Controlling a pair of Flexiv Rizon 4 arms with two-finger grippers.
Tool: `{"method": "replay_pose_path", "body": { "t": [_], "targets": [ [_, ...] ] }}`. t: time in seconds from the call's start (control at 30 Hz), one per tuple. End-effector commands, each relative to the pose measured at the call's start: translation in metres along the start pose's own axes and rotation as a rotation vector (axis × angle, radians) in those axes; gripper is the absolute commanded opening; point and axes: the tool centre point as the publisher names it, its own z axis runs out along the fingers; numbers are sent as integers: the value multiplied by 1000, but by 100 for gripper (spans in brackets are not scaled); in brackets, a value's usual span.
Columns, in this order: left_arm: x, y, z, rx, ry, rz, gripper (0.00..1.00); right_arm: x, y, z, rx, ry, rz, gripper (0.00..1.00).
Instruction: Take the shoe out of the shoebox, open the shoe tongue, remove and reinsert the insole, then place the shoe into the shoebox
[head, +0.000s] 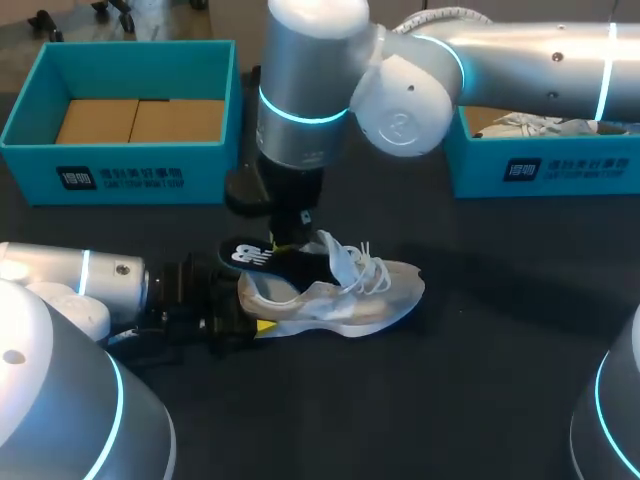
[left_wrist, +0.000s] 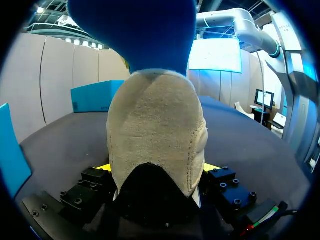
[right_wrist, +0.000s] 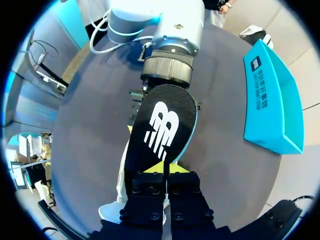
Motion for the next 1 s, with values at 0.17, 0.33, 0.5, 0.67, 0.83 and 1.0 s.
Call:
{"method": "replay_pose_path", "body": {
  "t": [0.17, 0.33, 0.5, 0.67, 0.83, 1.0],
  "targets": [
    [0, 3, 1, -4, 1, 0, 0, -1, 3, 4, -41, 81, 17, 38],
    [0, 3, 1, -4, 1, 0, 0, 2, 3, -6, -45, 134, 44, 100],
    [0, 3, 1, -4, 1, 0, 0, 3, -2, -12, -94, 220, 94, 100],
    [0, 3, 1, -4, 1, 0, 0, 2, -7, -14, -137, 323, 122, 100],
    [0, 3, 1, -4, 1, 0, 0, 2, -8, -15, -164, 343, 125, 100],
    [0, 3, 1, -4, 1, 0, 0, 2, -8, -15, -164, 343, 125, 100]
  ]
}}
